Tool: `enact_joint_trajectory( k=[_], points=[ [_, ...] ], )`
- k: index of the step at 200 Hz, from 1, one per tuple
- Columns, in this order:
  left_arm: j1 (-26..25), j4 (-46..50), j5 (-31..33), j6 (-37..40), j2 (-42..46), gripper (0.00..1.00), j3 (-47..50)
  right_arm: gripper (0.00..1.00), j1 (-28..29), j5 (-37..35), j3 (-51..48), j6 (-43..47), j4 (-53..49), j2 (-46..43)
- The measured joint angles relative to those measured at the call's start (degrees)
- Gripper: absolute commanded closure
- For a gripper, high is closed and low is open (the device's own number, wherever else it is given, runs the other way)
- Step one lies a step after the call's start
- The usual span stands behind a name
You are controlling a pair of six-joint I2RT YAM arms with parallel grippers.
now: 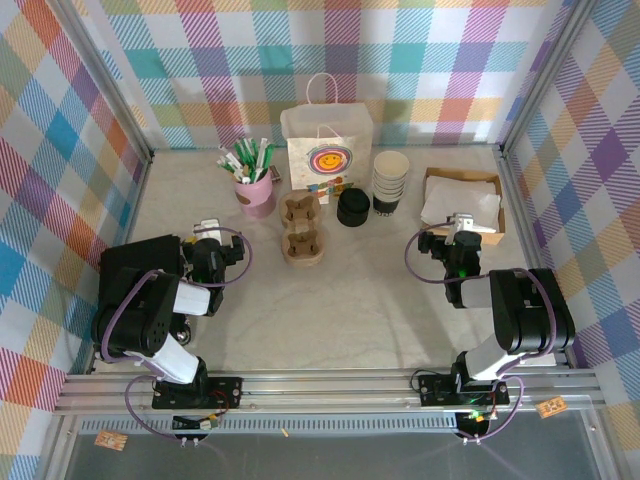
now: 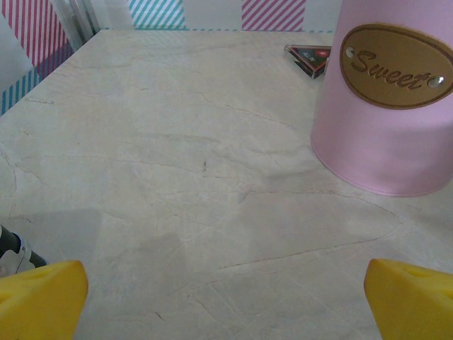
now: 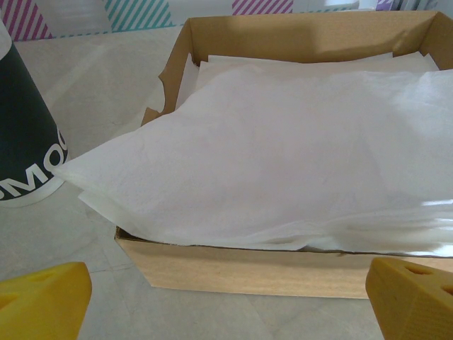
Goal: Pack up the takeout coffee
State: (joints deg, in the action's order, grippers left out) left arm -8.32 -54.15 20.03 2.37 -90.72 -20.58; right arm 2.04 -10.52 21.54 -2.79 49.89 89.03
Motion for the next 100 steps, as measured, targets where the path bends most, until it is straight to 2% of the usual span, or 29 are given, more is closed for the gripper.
enact_joint_trajectory(
  k=[100],
  points=[
    [1.0,0.5,-1.1,-0.6,0.0,0.00,-0.4,0.01,0.0,0.0,0.0,0.0,0.0,0.0]
  ],
)
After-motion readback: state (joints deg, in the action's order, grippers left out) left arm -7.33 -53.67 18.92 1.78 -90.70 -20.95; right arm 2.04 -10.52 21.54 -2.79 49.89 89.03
